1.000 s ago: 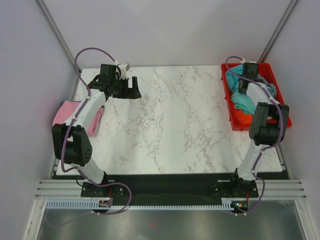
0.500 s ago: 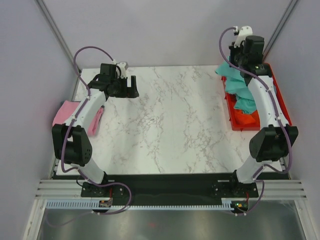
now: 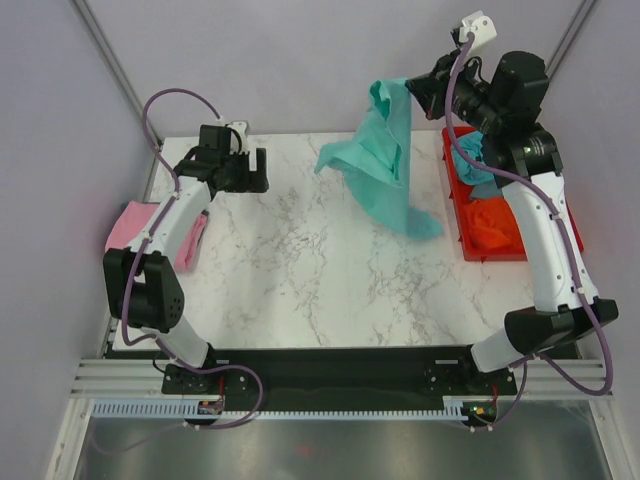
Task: Fold and stack the t-shirts
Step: Move the tshirt to the center of the board
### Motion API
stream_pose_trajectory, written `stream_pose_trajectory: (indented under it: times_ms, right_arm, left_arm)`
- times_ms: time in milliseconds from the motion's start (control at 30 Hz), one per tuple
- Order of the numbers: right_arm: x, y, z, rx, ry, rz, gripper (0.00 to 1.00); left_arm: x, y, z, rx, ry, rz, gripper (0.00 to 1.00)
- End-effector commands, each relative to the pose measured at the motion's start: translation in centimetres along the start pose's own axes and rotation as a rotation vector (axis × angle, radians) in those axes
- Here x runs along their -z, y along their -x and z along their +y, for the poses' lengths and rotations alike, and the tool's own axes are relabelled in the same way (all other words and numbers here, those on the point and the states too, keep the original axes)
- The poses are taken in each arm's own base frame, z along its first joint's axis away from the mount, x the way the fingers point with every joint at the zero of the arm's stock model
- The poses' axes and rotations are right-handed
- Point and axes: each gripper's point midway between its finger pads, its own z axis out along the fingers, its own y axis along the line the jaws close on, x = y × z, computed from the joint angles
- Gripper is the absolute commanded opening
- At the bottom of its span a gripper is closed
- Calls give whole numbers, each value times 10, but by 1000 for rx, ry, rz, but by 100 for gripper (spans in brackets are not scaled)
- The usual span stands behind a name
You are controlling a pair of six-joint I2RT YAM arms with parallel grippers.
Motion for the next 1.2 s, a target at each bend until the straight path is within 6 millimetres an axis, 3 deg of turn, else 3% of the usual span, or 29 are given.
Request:
stream_pose_trajectory:
  times_ms: [0, 100, 233, 333, 467, 600, 700, 833, 967, 1033, 1067, 1100, 1167]
  right_arm:
    - [18, 0, 10, -6, 17, -8, 0]
    - [18, 7, 12, -20, 29, -30, 0]
    - [11, 37, 23, -49, 92, -99, 0]
    - [0, 39, 26, -110, 125, -105, 0]
    - [-20, 48, 46, -181, 233, -142, 0]
    - [-22, 84, 79, -213, 336, -221, 0]
    - [-8, 126, 104, -226, 405, -317, 0]
    - [12, 163, 127, -231, 459, -408, 0]
    - [40, 191, 132, -217, 446, -481, 0]
    - [33, 174, 127, -224, 413, -429, 0]
    - [45, 170, 128, -212, 402, -410, 0]
    - [25, 131, 122, -237, 379, -310, 0]
    - [32, 102, 112, -215, 331, -238, 0]
  left_arm:
    - [17, 27, 6, -9, 44, -81, 99]
    - [14, 25, 9, -5, 58, -74, 99]
    - [15, 30, 8, 0, 59, -82, 99]
    - [21, 36, 6, 6, 53, -97, 99]
    - [28, 35, 9, -3, 69, -106, 99]
    - [32, 35, 16, -10, 107, -115, 99]
    - [35, 37, 17, -11, 114, -124, 99]
    - [36, 38, 21, -7, 130, -127, 99]
    - [34, 38, 24, -3, 143, -125, 99]
    - [33, 37, 25, -2, 148, -121, 99]
    - [32, 36, 25, -1, 152, -118, 99]
    - [31, 35, 26, 0, 156, -114, 99]
    - [30, 33, 30, 3, 175, -109, 99]
